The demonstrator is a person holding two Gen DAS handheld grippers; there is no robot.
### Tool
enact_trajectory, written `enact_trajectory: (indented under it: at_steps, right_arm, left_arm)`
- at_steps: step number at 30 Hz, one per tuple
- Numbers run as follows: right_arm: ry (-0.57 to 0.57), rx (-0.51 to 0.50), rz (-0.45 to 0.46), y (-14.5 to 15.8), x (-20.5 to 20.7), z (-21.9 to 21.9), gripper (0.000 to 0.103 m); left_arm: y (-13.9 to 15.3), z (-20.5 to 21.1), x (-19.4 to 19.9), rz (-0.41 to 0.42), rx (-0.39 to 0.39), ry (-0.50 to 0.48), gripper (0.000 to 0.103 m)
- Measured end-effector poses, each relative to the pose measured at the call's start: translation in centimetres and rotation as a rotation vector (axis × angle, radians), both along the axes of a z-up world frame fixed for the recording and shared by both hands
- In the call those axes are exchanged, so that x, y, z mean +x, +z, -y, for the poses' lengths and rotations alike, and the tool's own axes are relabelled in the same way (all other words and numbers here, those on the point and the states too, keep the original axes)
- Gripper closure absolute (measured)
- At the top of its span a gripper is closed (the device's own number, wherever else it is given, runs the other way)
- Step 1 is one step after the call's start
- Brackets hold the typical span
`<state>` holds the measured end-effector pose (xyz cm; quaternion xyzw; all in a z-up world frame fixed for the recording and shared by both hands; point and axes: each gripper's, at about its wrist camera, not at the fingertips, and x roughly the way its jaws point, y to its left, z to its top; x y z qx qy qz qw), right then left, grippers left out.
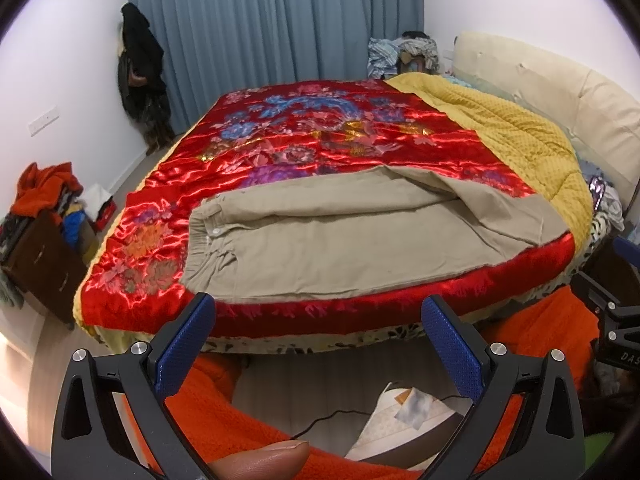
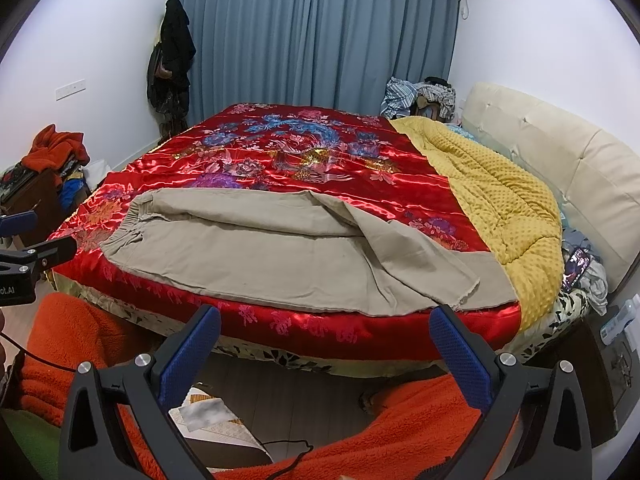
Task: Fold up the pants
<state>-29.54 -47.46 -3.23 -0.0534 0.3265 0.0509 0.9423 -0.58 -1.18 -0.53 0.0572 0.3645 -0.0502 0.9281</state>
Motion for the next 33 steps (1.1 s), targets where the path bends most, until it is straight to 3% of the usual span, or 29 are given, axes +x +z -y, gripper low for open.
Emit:
enact_trajectory:
  at_steps: [33]
  right_arm:
    - [0.009, 0.007, -0.012, -0.46, -0.17, -0.32, 0.0]
  left_arm:
    - [0.08, 0.12, 0.03, -0.001, 0.001, -0.001, 0.0]
